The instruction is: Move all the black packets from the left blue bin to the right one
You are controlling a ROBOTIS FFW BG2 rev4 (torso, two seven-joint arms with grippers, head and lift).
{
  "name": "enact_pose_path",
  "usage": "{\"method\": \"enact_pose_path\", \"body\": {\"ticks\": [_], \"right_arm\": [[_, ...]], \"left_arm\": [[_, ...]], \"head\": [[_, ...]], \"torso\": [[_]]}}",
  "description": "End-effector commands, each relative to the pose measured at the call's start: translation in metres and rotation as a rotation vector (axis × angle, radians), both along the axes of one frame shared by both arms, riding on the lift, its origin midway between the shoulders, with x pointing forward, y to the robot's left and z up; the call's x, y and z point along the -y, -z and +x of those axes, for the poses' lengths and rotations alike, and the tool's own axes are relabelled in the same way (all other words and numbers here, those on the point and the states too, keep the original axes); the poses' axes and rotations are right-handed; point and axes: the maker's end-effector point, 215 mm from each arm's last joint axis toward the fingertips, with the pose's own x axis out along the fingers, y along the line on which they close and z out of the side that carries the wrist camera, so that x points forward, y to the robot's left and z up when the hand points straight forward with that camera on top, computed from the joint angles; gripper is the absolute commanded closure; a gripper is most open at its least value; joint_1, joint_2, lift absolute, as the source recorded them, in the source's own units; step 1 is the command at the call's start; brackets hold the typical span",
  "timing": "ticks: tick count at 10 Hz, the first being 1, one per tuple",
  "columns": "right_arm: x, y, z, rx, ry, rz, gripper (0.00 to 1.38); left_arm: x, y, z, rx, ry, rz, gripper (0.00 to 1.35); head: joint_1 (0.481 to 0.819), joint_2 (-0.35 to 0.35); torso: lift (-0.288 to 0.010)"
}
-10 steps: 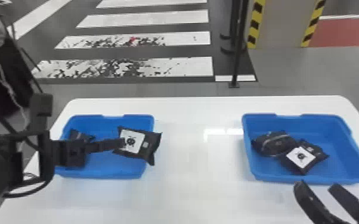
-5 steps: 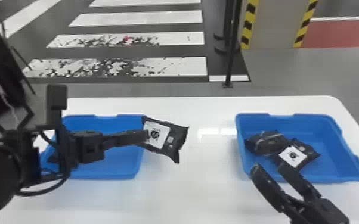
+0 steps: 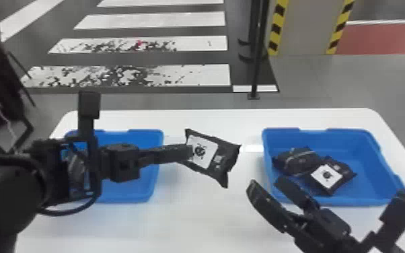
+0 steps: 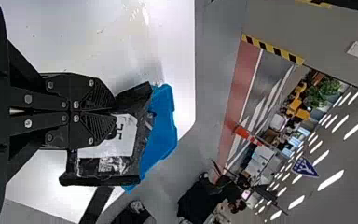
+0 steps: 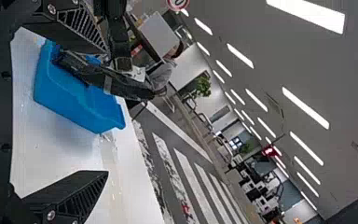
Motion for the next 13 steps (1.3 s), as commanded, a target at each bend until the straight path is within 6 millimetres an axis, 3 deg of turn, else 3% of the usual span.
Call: {"method": "enact_pose_path", "body": {"ticks": [1,5,6,7,8,12,13], "right_arm": [[-0.014,-0.007,0.002,0.016,-0.033,0.011,0.11],[-0.035,-0.013,0.003,0.015,-0.090,0.026,0.13],[-0.036,-0.010,0.005,0.008,-0.091,0.033,0.38],[-0.037,-0.008,0.006,0.003,-0.092,0.033,0.92],[-0.033,-0.006,0.007,0.006,-0.085,0.014,1.20],[-0.028,-0.009,0.008,0.025,-0.077,-0.021,1.29],[-0.027,-0.009,0.009,0.025,-0.074,-0.021,1.29]], "left_arm": [[0.014,-0.001,-0.002,-0.004,0.032,-0.017,1.20],[0.041,0.001,-0.008,-0.023,0.093,-0.056,1.20],[0.046,0.000,-0.009,-0.023,0.102,-0.062,1.20],[0.047,0.001,-0.011,-0.026,0.106,-0.065,1.20],[0.048,0.001,-0.012,-0.028,0.108,-0.070,1.20],[0.044,-0.005,-0.005,0.008,0.076,-0.089,1.15],[0.042,-0.009,-0.002,0.038,0.048,-0.119,0.79]], "head": [[0.695,0.079],[0.695,0.076],[0.695,0.075],[0.695,0.071],[0.695,0.067],[0.695,0.057],[0.695,0.058]], "torso": [[-0.139],[-0.139],[-0.139],[-0.139],[-0.139],[-0.139],[-0.139]]}}
